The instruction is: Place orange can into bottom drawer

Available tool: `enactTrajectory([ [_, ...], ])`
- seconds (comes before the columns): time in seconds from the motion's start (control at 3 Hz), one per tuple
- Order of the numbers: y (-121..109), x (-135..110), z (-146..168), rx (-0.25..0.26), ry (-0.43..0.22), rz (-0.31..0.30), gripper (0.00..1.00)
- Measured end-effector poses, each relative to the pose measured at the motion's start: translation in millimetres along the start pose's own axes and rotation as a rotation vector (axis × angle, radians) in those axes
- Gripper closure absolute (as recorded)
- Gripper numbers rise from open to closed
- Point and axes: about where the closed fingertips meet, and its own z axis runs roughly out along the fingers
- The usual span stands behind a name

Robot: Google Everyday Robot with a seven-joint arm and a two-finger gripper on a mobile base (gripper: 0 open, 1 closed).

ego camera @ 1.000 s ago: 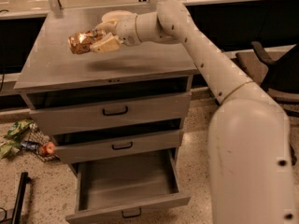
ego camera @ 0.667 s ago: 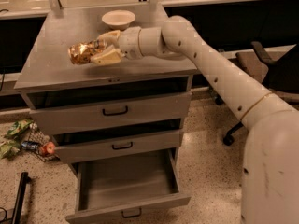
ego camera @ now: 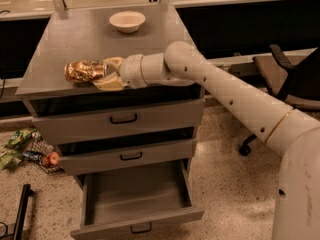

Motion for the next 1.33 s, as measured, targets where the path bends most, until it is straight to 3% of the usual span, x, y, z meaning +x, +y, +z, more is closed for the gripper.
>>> enactTrajectory([
  [0.33, -6, -21, 0, -0.015, -0.003, -0.030, 1.00],
  [0.67, 0, -59, -11, 0.004, -0.009, -0.051, 1.00],
  [1.0, 21, -88, -29, 0.036, -0.017, 0.009, 1.00],
  [1.33, 86, -62, -45, -0.029, 0.007, 0.153, 1.00],
])
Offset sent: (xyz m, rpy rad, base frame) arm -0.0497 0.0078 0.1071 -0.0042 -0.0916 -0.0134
